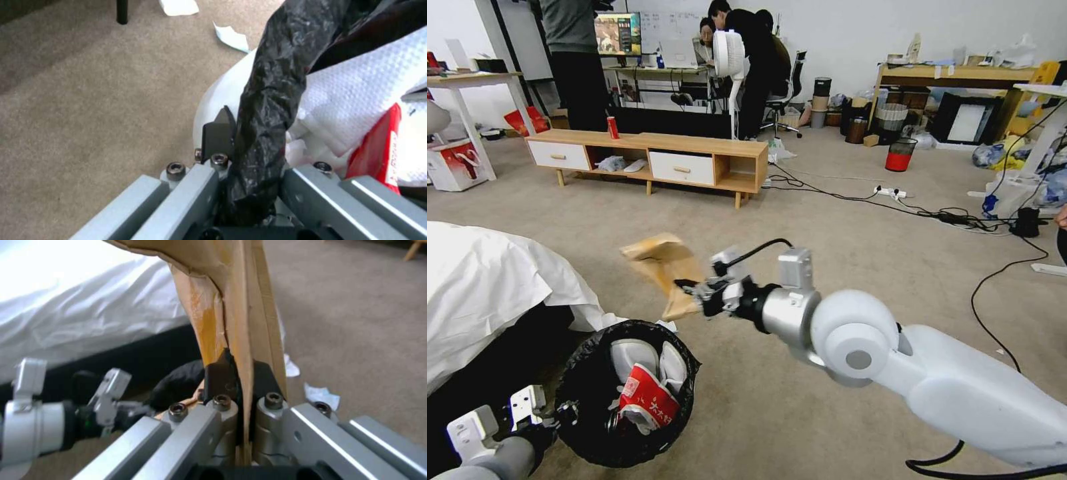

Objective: Pick up the trash bin and place the garbage on the floor into it.

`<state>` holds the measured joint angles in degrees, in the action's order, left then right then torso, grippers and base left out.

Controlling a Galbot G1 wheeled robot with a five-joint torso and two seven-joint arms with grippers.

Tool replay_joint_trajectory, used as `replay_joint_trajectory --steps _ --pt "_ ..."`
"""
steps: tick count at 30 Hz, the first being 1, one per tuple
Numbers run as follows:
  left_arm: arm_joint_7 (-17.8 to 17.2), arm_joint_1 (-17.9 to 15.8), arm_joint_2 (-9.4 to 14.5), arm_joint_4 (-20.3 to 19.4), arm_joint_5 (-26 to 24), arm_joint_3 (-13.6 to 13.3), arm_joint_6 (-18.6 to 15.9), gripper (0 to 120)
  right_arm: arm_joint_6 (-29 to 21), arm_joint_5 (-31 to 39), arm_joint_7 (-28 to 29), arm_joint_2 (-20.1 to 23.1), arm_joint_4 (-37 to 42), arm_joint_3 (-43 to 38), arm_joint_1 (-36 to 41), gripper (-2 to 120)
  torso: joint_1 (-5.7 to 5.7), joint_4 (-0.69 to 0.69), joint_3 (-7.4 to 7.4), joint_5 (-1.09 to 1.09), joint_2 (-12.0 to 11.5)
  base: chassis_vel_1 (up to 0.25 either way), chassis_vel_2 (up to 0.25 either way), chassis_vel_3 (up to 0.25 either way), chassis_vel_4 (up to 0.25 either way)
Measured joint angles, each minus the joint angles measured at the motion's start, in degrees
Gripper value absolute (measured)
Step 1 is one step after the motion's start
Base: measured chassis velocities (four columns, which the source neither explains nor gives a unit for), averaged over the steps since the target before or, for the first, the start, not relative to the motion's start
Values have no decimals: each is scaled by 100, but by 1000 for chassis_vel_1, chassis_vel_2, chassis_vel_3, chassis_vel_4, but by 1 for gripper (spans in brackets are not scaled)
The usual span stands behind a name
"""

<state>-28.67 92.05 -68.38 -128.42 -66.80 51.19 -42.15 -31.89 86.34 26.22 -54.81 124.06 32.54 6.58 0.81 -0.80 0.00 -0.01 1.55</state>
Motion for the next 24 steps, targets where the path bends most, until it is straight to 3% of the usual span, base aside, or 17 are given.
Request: replay_joint_trajectory --steps 8,24 --pt "-2 -13 15 -6 -6 -6 2 0 -423 466 290 -373 -70 655 -389 0 0 0 0 0 0 0 0 0 0" --pt "-1 -51 46 18 -39 -14 2 0 -720 516 622 -910 -433 1256 -424 0 0 0 0 0 0 0 0 0 0"
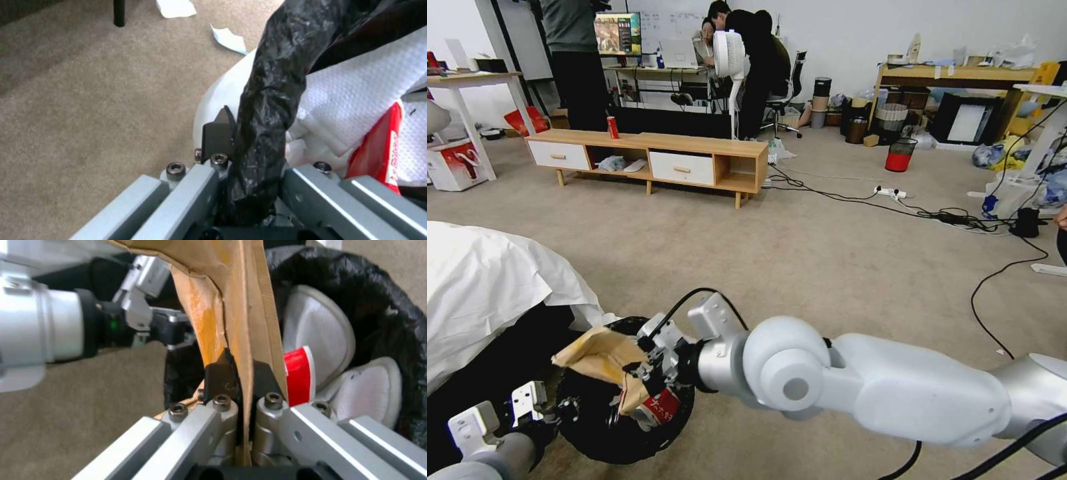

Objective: Pick up the trash bin and place the garbage on the floor into it.

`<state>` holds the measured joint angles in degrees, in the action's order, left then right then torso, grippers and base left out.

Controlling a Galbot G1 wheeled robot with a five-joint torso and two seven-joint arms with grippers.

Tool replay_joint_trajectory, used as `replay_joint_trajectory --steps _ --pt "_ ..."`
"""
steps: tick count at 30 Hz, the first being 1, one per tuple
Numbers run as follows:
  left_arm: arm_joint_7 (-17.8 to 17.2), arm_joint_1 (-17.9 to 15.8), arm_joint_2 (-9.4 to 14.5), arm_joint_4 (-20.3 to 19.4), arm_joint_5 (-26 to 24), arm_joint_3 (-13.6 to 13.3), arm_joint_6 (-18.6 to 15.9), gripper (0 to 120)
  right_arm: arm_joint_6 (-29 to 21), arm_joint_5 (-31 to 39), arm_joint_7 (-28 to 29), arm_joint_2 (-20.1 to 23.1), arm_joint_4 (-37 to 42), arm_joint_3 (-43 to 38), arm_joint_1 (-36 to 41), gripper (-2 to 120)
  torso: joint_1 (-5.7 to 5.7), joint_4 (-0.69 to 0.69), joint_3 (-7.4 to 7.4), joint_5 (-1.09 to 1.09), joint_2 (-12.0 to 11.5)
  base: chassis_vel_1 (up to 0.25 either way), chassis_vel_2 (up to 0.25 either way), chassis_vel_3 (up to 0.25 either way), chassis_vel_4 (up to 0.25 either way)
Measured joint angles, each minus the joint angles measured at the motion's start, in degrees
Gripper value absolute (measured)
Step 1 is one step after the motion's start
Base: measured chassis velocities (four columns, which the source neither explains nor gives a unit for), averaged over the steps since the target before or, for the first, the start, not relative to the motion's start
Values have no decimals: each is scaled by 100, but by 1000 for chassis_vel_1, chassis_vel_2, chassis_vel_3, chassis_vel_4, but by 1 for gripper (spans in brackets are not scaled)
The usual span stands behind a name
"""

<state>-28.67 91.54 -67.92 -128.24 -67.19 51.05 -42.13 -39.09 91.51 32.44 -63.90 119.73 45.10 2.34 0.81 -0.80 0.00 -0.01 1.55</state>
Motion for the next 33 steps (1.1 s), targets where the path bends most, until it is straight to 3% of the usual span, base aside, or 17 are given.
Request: replay_joint_trajectory --steps 14,33 --pt "11 -14 -41 49 14 -22 0 0 -77 -572 48 49 -575 202 377 0 0 -1 0 1 0 0 0 0 0" --pt "37 -34 -69 128 36 -50 0 0 -23 -752 12 -497 -1350 427 560 0 0 0 0 1 0 0 0 0 0"
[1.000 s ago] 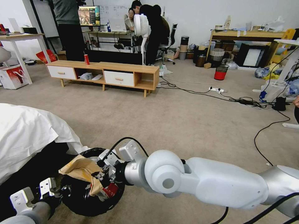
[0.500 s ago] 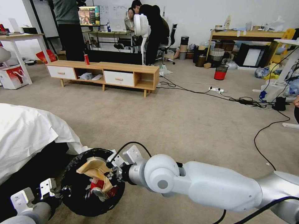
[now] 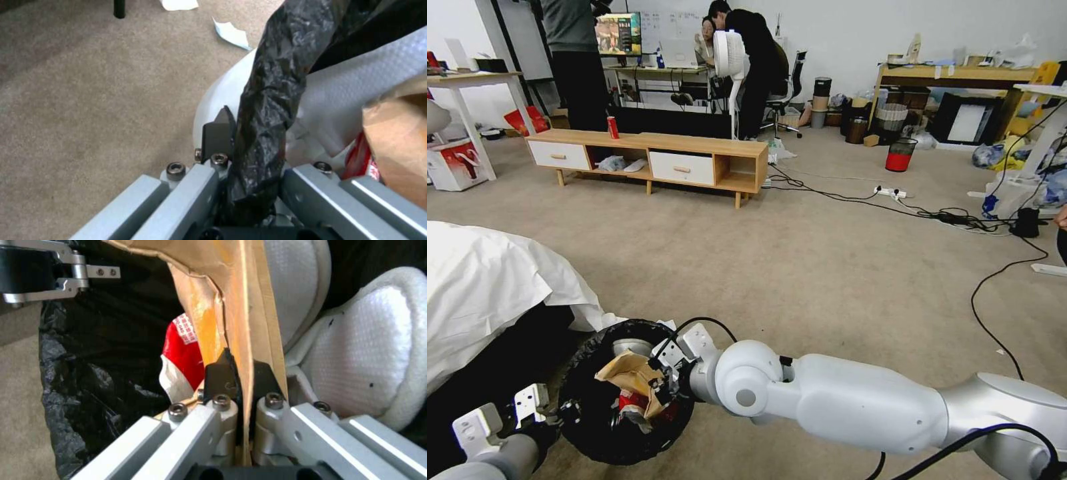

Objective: Pick up the trash bin and place the garbage on the floor into it.

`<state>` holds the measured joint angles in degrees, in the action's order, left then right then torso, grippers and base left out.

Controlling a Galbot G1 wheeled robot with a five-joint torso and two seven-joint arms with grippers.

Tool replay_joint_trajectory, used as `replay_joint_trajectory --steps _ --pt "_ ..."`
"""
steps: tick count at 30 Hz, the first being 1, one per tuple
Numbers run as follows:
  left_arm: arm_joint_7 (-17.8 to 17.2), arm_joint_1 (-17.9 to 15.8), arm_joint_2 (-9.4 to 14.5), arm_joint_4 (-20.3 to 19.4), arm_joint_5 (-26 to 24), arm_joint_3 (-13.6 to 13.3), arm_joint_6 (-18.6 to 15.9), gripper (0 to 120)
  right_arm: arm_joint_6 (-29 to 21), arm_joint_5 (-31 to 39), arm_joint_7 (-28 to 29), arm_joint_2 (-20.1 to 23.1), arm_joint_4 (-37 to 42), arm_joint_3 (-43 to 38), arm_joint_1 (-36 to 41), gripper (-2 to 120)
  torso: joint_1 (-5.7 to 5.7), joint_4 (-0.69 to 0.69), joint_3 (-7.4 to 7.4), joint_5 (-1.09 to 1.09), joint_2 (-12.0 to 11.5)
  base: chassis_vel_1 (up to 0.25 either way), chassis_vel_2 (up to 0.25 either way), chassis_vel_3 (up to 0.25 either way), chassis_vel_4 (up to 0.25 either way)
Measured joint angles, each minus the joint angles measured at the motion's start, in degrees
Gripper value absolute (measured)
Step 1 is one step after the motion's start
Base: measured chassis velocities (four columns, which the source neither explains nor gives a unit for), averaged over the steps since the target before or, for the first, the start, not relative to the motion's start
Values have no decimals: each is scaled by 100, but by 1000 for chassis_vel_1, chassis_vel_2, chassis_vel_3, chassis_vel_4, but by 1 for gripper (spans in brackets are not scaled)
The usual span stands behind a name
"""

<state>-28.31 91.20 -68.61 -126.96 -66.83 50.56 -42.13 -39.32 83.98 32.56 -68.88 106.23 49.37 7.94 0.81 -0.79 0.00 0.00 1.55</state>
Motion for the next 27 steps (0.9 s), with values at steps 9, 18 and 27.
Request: replay_joint_trajectory --steps 9,18,27 --pt "6 -30 1 50 19 -37 0 0 56 39 55 110 210 -117 -21 31 0 -1 0 0 0 0 0 0 0" --pt "9 -22 16 62 27 -25 0 0 56 87 110 204 375 -163 -29 65 0 0 0 0 0 0 0 0 0" --pt "13 -9 -3 73 42 -16 0 0 57 135 177 251 523 -270 -38 78 0 0 0 0 0 0 0 0 0"
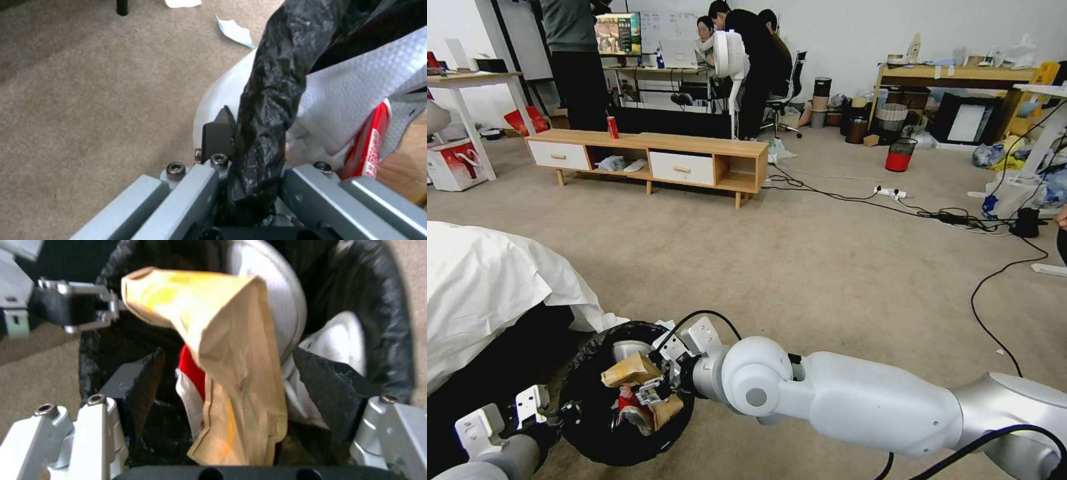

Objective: Pick up the trash bin and place the garbage on the floor into it.

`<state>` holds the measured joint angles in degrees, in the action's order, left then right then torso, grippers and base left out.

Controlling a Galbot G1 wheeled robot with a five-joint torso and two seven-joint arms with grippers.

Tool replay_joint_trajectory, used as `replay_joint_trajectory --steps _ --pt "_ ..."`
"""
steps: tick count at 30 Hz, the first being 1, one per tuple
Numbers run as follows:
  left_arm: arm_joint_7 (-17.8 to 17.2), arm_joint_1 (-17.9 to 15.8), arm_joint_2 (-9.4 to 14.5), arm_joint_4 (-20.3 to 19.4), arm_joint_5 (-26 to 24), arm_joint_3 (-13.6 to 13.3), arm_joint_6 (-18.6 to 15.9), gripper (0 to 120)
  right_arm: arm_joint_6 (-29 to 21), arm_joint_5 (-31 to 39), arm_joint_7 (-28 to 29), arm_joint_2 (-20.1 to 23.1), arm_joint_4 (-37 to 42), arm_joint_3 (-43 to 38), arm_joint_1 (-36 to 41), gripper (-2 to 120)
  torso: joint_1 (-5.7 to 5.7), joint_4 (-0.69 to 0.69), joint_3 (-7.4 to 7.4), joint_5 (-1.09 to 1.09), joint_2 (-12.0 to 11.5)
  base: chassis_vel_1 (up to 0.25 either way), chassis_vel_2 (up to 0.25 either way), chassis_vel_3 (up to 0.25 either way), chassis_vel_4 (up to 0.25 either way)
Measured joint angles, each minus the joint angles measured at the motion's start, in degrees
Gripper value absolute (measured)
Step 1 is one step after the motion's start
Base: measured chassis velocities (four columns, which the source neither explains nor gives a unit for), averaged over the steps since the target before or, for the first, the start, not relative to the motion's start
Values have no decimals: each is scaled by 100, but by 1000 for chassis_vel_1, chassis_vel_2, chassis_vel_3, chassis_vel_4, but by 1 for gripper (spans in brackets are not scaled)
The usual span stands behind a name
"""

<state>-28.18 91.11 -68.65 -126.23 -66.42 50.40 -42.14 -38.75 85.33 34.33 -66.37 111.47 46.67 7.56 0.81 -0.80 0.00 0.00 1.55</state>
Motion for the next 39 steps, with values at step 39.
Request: replay_joint_trajectory --steps 39 --pt "33 357 -188 -366 78 492 1 0 4637 -2653 -1998 2260 917 -5292 3001 100 0 4 0 1 1 0 0 0 0"
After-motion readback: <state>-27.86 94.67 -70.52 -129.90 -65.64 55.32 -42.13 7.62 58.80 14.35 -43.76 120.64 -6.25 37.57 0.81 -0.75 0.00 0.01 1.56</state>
